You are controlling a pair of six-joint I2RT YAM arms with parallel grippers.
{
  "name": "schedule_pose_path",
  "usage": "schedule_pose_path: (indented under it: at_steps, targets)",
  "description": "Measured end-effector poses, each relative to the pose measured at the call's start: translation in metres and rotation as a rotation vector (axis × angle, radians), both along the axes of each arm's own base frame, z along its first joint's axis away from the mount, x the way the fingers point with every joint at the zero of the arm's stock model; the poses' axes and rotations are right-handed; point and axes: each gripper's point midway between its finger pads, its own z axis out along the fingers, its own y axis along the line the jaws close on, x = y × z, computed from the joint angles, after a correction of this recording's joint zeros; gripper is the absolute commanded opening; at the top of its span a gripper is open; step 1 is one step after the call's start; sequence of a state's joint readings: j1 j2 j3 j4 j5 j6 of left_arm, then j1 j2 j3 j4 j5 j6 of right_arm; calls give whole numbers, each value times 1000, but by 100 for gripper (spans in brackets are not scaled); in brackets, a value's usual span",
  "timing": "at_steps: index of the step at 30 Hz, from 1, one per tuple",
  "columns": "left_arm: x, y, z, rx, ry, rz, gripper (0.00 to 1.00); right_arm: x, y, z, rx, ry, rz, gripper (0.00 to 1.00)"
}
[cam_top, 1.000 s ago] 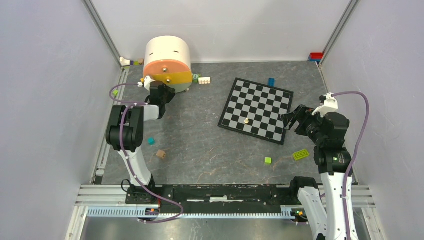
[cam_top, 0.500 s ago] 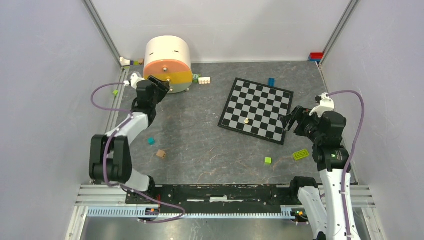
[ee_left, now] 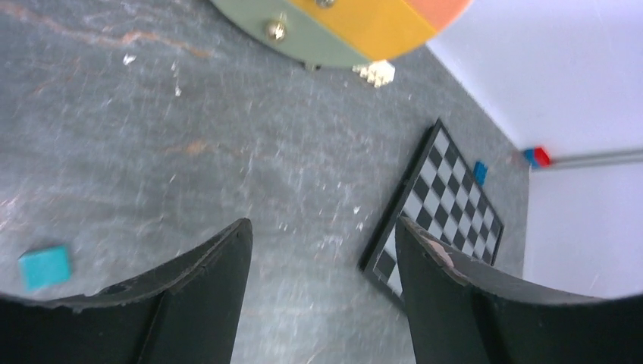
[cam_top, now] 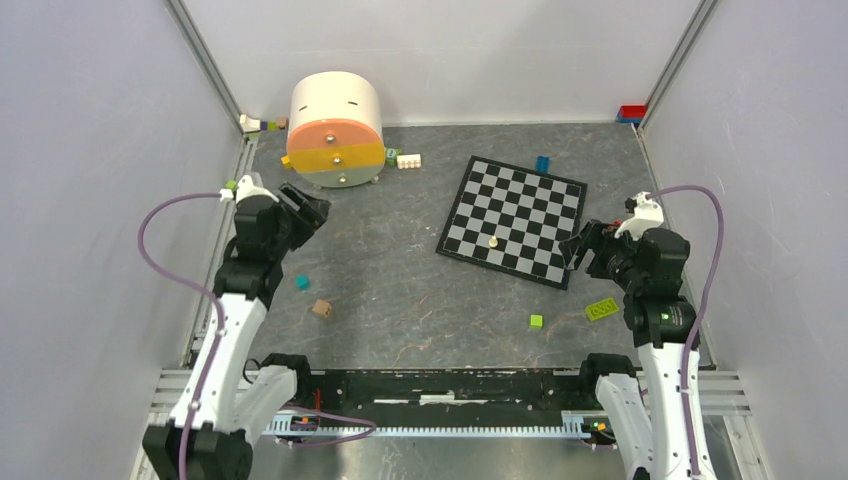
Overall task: Organize the makeup
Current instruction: Close the drawer in the storage box, then reset both arms
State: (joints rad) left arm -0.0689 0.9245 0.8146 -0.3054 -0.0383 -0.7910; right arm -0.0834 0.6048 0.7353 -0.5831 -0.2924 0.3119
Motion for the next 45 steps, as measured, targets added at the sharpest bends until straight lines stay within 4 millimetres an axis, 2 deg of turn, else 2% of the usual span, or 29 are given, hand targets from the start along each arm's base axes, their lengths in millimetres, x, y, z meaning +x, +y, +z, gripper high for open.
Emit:
schedule_pose_path:
  at_steps: [4,10,16,19,21,30,36,40,45]
  targets:
    - [-49,-3,5,29,14,-65,80,-6,1,-11,1,26,5,89]
    - [-105,-9,2,61,26,-150,84,-11,3,-21,6,48,13,96]
    - [-122,-13,-25,79,155,-208,90,-12,8,-22,25,55,36,98]
    - [-129,-11,-36,101,208,-223,100,-8,9,-26,33,79,41,98]
    - [-134,-10,-40,112,233,-232,100,-5,9,-30,36,100,42,98]
    - [-135,-10,-35,151,235,-263,100,5,17,-40,82,165,70,98]
    - [-122,-17,-30,160,201,-316,100,9,18,-42,99,179,65,98]
    - [-111,-21,-24,175,145,-346,100,13,19,-53,115,229,60,98]
    - [-105,-26,-31,165,135,-369,100,13,17,-63,115,290,47,98]
